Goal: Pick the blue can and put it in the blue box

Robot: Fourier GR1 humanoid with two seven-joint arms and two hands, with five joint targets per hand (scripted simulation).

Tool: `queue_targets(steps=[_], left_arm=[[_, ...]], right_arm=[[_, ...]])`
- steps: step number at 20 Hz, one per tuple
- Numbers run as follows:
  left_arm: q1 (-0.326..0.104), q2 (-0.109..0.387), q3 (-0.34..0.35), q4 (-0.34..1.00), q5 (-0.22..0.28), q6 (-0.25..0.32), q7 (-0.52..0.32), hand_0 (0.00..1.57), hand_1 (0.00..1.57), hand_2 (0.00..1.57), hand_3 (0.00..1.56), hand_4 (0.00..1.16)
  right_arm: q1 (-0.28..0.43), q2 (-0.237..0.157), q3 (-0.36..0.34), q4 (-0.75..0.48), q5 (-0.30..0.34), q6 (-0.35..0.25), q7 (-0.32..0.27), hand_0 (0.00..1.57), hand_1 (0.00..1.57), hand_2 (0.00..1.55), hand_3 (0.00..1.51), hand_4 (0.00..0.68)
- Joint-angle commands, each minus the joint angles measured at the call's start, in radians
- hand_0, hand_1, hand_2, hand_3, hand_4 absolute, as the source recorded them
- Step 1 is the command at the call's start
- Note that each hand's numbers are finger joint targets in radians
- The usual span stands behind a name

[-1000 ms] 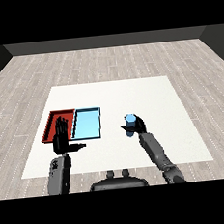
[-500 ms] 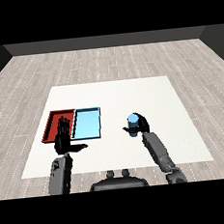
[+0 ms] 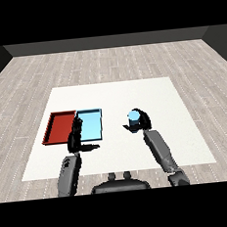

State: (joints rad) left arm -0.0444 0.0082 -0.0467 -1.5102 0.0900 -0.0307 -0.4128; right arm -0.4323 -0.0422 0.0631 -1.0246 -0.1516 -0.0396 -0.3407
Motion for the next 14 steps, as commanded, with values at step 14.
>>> queue_targets(steps=[14], left_arm=[[-0.13,-0.008,-0.114,0.038,0.036,0.042,0.162,0.0,0.0,0.0,0.0,0.0]], right_arm=[[0.011,0.042,0.198,-0.279,-0.003,-0.167,0.095,1.43,1.43,1.45,1.42,0.659]])
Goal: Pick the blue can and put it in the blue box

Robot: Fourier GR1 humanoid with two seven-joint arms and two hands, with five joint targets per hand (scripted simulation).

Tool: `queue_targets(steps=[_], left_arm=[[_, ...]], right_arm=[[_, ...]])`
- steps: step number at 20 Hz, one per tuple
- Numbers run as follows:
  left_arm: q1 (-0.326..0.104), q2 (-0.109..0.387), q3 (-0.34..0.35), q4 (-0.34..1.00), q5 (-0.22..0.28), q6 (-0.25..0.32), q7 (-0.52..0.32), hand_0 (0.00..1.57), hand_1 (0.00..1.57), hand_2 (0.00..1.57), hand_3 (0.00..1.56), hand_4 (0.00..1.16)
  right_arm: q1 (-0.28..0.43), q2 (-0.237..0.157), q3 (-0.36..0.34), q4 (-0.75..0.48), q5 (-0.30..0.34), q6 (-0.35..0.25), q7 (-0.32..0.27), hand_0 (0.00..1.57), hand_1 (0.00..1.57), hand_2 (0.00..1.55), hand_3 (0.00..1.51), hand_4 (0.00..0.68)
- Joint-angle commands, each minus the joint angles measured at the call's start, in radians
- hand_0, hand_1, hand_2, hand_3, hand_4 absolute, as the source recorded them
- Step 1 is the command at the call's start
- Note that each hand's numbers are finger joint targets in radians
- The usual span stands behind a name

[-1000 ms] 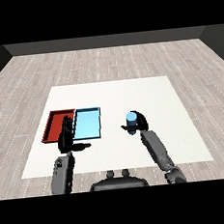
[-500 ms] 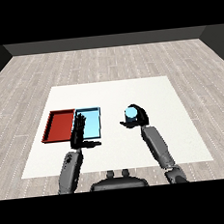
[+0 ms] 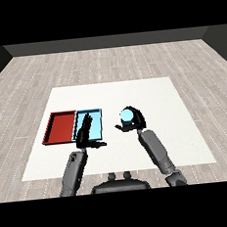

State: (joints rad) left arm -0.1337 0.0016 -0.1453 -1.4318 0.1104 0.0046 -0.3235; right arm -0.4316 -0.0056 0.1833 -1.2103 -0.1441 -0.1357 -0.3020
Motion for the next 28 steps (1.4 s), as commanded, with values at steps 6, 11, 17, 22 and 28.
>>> queue_targets(steps=[6,11,17,22,28], left_arm=[[-0.141,-0.002,-0.128,0.124,0.02,0.144,0.003,0.0,0.0,0.0,0.0,0.0],[-0.193,-0.002,-0.192,0.237,0.092,0.197,-0.035,0.0,0.0,0.0,0.0,0.0],[-0.215,-0.002,-0.201,0.288,0.115,0.214,-0.041,0.0,0.0,0.0,0.0,0.0],[-0.216,-0.002,-0.229,0.343,0.119,0.213,-0.059,0.0,0.0,0.0,0.0,0.0],[-0.325,-0.002,-0.315,0.426,0.219,0.293,-0.09,0.0,0.0,0.0,0.0,0.0]], right_arm=[[-0.008,0.005,-0.006,-0.013,0.018,0.017,-0.003,1.42,1.42,1.44,1.41,0.666],[-0.042,0.006,0.073,0.014,-0.026,-0.035,-0.026,1.41,1.41,1.45,1.41,0.66],[-0.081,0.005,0.11,0.023,-0.057,-0.078,-0.016,1.41,1.41,1.44,1.41,0.666],[-0.022,0.006,0.132,-0.056,-0.035,-0.044,-0.015,1.4,1.4,1.44,1.4,0.679],[-0.065,0.006,0.062,0.016,-0.036,0.027,-0.034,1.4,1.4,1.45,1.41,0.677]])
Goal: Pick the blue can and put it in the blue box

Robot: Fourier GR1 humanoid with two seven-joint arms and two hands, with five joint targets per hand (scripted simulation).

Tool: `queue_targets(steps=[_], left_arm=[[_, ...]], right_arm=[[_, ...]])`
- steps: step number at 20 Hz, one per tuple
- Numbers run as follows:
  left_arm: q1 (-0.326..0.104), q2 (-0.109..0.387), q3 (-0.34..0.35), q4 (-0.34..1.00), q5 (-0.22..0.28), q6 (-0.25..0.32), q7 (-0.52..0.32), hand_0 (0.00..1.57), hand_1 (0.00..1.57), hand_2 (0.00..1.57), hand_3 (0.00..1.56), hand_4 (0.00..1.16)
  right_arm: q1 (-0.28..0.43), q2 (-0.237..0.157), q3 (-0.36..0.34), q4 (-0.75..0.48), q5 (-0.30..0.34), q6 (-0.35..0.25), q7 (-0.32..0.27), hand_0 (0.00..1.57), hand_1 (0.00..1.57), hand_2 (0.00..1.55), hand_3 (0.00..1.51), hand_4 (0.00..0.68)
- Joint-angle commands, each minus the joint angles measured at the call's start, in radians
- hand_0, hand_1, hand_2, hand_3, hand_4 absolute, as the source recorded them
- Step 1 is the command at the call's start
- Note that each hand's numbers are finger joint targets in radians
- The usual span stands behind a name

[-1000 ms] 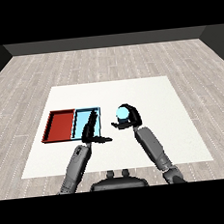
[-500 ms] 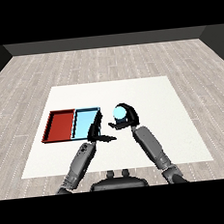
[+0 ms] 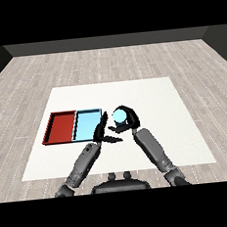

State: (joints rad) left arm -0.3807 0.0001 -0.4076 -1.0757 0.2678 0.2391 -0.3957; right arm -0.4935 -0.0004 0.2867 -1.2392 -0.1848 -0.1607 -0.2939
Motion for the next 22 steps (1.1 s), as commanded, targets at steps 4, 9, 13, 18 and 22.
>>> queue_targets(steps=[4,9,13,18,22], left_arm=[[-0.017,0.0,-0.042,-0.014,0.04,0.019,0.037,0.0,0.0,0.0,0.0,0.0],[-0.026,0.0,-0.016,0.005,0.025,-0.007,0.027,0.0,0.0,0.0,0.0,0.0],[-0.001,0.0,-0.036,0.04,0.009,-0.005,-0.042,0.0,0.0,0.0,0.0,0.0],[-0.052,0.0,-0.093,-0.02,0.085,0.056,0.012,0.0,0.0,0.0,0.0,0.0],[-0.083,0.018,-0.119,0.076,-0.066,0.185,0.017,0.27,0.27,0.52,0.0,0.57]], right_arm=[[0.097,-0.001,0.062,-0.094,0.071,-0.009,0.009,1.4,1.4,1.43,1.4,0.657],[-0.055,0.0,0.159,0.028,-0.032,-0.128,-0.011,1.42,1.42,1.43,1.39,0.653],[0.004,0.0,0.226,-0.056,-0.044,-0.144,0.013,1.43,1.43,1.43,1.39,0.616],[-0.072,0.0,0.157,0.016,-0.006,-0.096,0.02,1.39,1.39,1.44,1.39,0.62],[-0.096,0.0,0.25,0.025,-0.074,-0.165,0.008,1.28,1.28,1.42,1.4,0.613]])
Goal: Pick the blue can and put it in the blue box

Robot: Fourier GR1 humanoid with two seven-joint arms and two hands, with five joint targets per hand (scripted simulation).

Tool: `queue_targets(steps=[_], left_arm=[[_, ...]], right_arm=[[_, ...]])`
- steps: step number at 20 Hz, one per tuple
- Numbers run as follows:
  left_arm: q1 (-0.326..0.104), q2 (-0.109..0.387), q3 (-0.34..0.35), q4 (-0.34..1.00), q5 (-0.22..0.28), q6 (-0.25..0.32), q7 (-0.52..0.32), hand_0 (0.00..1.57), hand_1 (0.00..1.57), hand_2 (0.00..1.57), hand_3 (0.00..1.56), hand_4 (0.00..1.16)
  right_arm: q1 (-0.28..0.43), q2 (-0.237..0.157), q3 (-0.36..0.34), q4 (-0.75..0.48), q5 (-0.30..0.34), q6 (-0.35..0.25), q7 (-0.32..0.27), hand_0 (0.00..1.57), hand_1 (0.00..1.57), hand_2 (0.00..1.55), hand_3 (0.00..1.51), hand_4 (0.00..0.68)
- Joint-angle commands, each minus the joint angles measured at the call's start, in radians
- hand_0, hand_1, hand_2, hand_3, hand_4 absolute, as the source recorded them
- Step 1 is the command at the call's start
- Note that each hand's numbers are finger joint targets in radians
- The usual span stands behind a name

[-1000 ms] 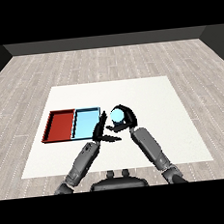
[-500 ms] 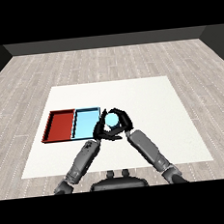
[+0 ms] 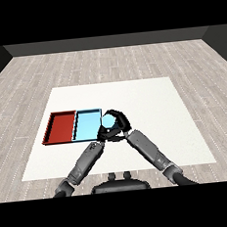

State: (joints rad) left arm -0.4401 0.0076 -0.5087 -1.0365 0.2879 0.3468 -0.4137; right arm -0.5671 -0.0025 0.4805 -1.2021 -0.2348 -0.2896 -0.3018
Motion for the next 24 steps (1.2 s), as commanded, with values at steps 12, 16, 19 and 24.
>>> queue_targets(steps=[12,16,19,24], left_arm=[[0.024,-0.005,0.044,-0.028,-0.098,0.126,0.02,0.45,0.45,0.65,0.35,0.72],[-0.086,-0.005,0.024,0.073,-0.083,0.158,0.041,0.81,0.81,0.85,0.72,0.69],[-0.057,-0.006,-0.034,0.022,-0.059,0.168,0.007,0.65,0.65,0.75,0.52,0.67],[-0.011,-0.006,-0.022,0.043,0.055,0.117,-0.028,1.18,1.18,1.19,1.03,0.63]], right_arm=[[-0.016,0.001,0.201,-0.007,-0.098,-0.133,-0.049,1.45,1.45,1.45,1.4,0.598],[0.013,0.001,0.141,0.0,-0.086,-0.045,-0.052,1.44,1.44,1.45,1.39,0.602],[-0.022,-0.022,0.083,-0.062,-0.087,-0.02,0.008,1.43,1.43,1.45,1.39,0.591],[0.002,-0.005,0.096,-0.005,-0.087,-0.036,-0.054,1.44,1.44,1.45,1.39,0.58]])
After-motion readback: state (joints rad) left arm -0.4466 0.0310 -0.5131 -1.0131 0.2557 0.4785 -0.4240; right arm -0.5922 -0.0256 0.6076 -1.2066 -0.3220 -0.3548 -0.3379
